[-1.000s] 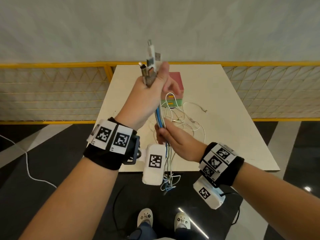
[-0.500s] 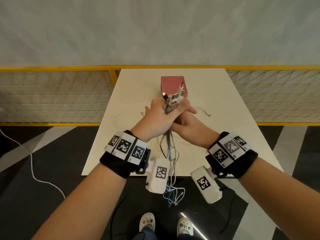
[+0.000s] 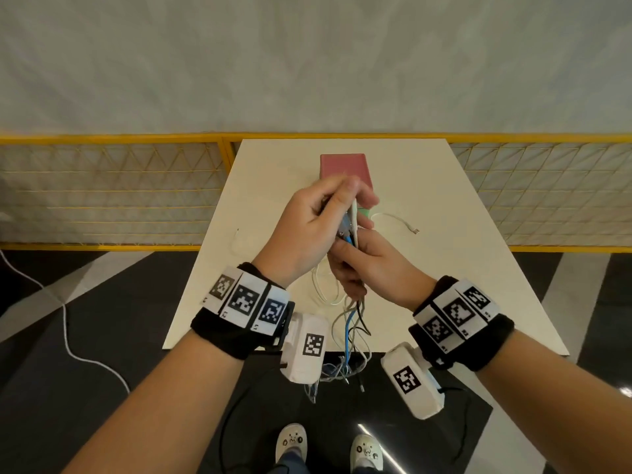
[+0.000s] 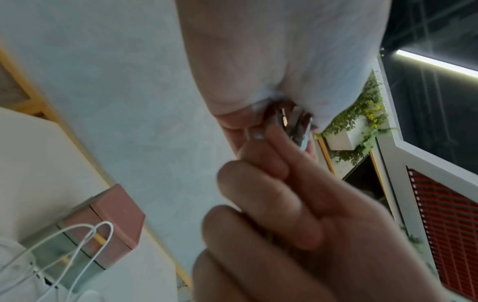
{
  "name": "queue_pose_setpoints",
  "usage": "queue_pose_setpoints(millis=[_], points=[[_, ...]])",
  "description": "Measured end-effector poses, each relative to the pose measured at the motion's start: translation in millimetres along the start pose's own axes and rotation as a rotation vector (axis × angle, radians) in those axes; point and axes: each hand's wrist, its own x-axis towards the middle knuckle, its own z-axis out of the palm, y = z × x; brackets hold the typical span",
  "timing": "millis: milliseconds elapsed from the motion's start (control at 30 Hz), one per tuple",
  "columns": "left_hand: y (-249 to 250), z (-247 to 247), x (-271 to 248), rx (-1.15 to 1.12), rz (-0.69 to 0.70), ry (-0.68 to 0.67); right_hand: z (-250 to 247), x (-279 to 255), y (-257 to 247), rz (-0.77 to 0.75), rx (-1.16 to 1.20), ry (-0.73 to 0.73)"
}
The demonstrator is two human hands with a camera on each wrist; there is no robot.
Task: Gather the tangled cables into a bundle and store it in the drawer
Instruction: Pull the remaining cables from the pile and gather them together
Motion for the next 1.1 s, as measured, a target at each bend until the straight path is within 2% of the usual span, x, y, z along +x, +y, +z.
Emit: queue_pose_setpoints(millis=[133, 200, 267, 367, 433, 567, 667, 733, 867, 1000, 1100], points=[[-8, -2, 0, 0.007, 0.025, -0.017, 0, -1, -7, 0.054, 0.092, 0.025], [-10, -2, 0, -0.131, -0.072, -0.01, 0, 0, -10, 0.054, 0.115, 0.048], [-14, 1, -1, -0.249, -0.237, -0.026, -1, 4, -13, 0.029, 0.085, 0.086], [-8, 8, 0, -0.141, -0.381, -0.082, -2, 11, -14, -0.006, -0.018, 0.084], [-3, 9, 4, -0.013, -0.379, -0.026, -3, 12, -15, -0.026, -0.06, 0.038], [-5, 1, 14, 0.072, -0.268, 0.055, -7, 11, -9, -0.143, -0.313, -0.007], [-3, -7, 21, -0.115, -0.247, 0.184, -6, 11, 10, -0.23, -0.344, -0.07], [-3, -8, 22, -0.249, -0.237, 0.204, -7, 14, 24, -0.254, -0.384, -0.09], [-4, -6, 21, -0.314, -0.289, 0.235, -2, 20, 55, -0.204, -0.487, -0.183], [-8, -14, 21, -0.355, -0.307, 0.284, -3, 19, 92, -0.023, -0.582, -0.274], [-9, -21, 22, -0.37, -0.304, 0.304, -9, 13, 121, 0.1, -0.621, -0.248]])
